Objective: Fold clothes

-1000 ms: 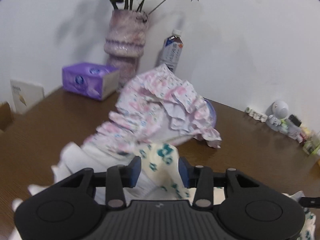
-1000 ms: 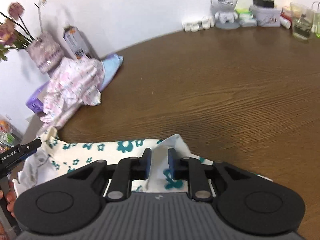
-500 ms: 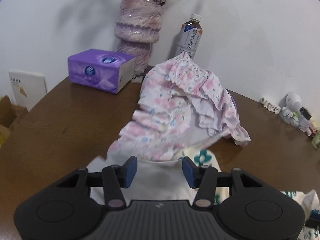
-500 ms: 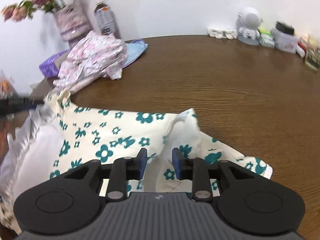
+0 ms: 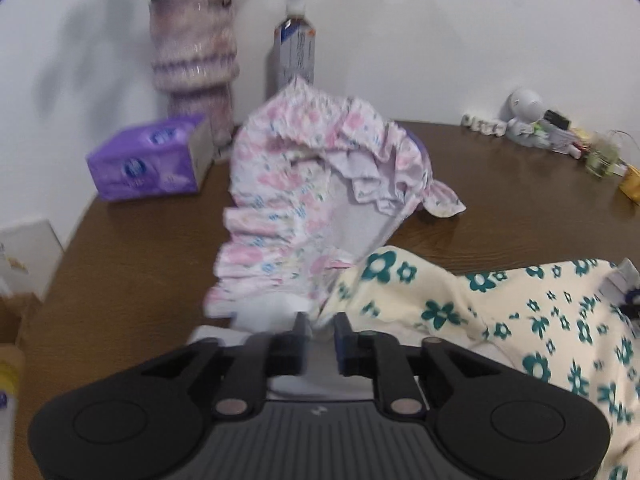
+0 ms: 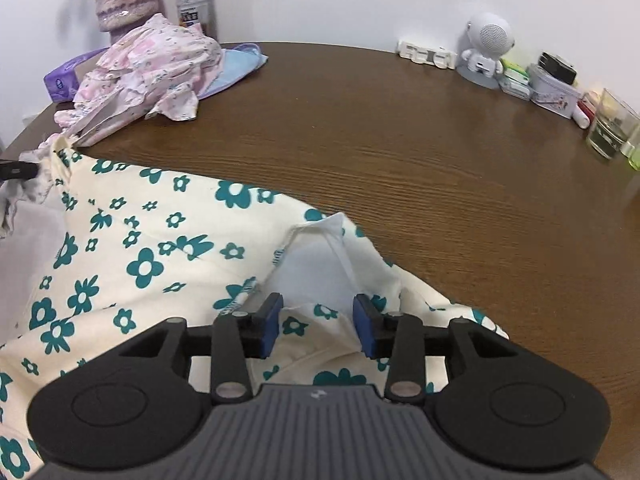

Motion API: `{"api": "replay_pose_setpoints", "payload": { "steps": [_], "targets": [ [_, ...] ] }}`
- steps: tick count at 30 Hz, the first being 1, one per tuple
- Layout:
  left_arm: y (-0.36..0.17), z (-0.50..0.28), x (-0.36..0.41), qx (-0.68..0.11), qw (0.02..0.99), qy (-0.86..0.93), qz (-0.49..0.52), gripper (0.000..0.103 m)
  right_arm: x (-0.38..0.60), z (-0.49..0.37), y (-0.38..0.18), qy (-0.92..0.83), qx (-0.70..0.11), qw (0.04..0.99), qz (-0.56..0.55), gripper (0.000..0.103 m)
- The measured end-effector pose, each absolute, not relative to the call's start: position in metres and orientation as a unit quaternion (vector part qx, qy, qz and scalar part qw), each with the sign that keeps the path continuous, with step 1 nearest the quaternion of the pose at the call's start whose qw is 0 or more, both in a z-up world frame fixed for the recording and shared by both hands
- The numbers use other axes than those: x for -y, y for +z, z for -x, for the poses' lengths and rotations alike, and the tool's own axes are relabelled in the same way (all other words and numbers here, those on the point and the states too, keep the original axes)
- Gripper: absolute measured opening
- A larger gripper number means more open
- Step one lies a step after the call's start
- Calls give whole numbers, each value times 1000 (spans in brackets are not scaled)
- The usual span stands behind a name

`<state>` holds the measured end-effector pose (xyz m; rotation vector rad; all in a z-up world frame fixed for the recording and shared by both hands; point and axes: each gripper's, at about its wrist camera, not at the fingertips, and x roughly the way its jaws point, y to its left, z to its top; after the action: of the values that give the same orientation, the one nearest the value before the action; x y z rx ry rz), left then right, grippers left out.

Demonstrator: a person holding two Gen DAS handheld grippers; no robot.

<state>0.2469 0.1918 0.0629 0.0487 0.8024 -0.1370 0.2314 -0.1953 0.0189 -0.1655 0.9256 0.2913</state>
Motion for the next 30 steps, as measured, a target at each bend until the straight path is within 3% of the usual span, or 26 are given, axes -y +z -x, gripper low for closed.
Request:
{"api": "replay_pose_setpoints", "payload": {
  "steps": [1, 6, 7, 8, 10, 18, 25, 27, 29, 30],
  "targets": [
    [64, -249, -194, -388, 919, -66, -30, 42, 195, -231, 19, 138, -443, 882, 81, 38],
    [62, -284, -207, -400, 914, -68, 11, 41, 193, -230, 18, 127, -441, 885, 77, 39],
    [59, -295, -210, -410, 910, -62, 20, 40, 192, -230, 18, 125, -441, 885, 77, 39],
    [55, -302, -212, -420, 905, -58, 23, 30, 192, -230, 18, 124, -440, 886, 75, 39],
    [47, -314, -216, -438, 896, -66, 25, 20, 193, -230, 18, 121, -439, 887, 71, 40],
    [30, -367, -189, -428, 898, -95, -36, 16, 192, -231, 16, 123, -436, 889, 66, 44],
    [27, -432, -192, -411, 911, -27, -1, 18, 193, -231, 14, 132, -431, 890, 63, 47],
    [37, -421, -201, -405, 913, -40, 8, 25, 193, -229, 13, 134, -430, 891, 64, 47],
    [49, -397, -209, -395, 917, -55, 3, 49, 194, -228, 12, 136, -428, 891, 65, 47],
    [55, -382, -211, -391, 918, -64, -6, 52, 194, -228, 12, 137, -428, 891, 65, 47]
  ]
}}
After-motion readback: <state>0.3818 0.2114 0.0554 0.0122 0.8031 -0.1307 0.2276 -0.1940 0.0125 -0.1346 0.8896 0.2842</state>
